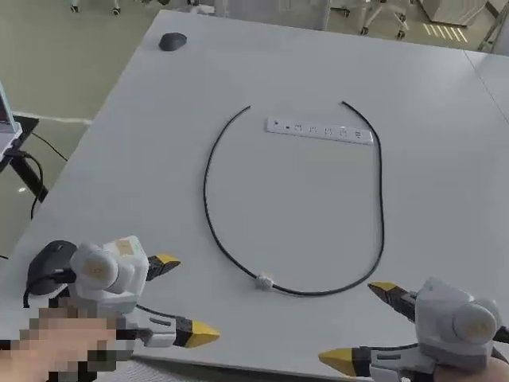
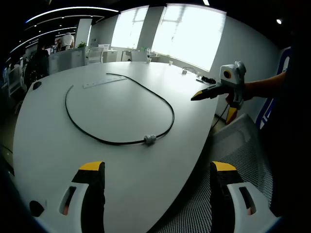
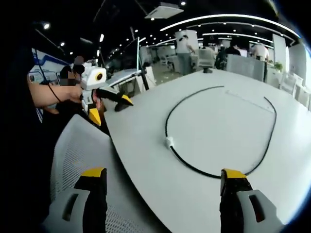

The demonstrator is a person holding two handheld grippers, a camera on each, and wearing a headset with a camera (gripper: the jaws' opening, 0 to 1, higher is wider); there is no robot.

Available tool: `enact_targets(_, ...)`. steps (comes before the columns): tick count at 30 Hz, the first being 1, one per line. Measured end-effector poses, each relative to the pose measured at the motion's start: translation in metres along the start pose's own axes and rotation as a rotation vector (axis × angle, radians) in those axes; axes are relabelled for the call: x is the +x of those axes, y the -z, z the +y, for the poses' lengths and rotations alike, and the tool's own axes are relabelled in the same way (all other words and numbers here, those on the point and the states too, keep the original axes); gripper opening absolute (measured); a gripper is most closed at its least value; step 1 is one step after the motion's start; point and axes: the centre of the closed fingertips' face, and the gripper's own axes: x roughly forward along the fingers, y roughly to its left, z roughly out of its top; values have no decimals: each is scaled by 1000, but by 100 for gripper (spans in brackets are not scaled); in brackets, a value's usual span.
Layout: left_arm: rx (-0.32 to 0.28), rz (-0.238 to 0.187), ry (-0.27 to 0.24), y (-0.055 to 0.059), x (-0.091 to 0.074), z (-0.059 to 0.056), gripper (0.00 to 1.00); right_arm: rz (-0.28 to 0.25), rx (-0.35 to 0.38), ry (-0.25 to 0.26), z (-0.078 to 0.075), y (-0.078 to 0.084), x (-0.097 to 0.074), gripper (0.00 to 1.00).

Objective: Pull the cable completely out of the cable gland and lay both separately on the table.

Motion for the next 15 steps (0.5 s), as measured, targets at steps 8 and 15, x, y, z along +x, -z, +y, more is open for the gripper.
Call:
enact_targets(8, -8, 4, 1, 1, -1, -1, 88, 5, 9, 0, 1, 4, -2, 98)
enact_targets(15, -9, 8, 6, 2, 0, -4, 91, 1, 12, -3, 2, 4, -1, 98)
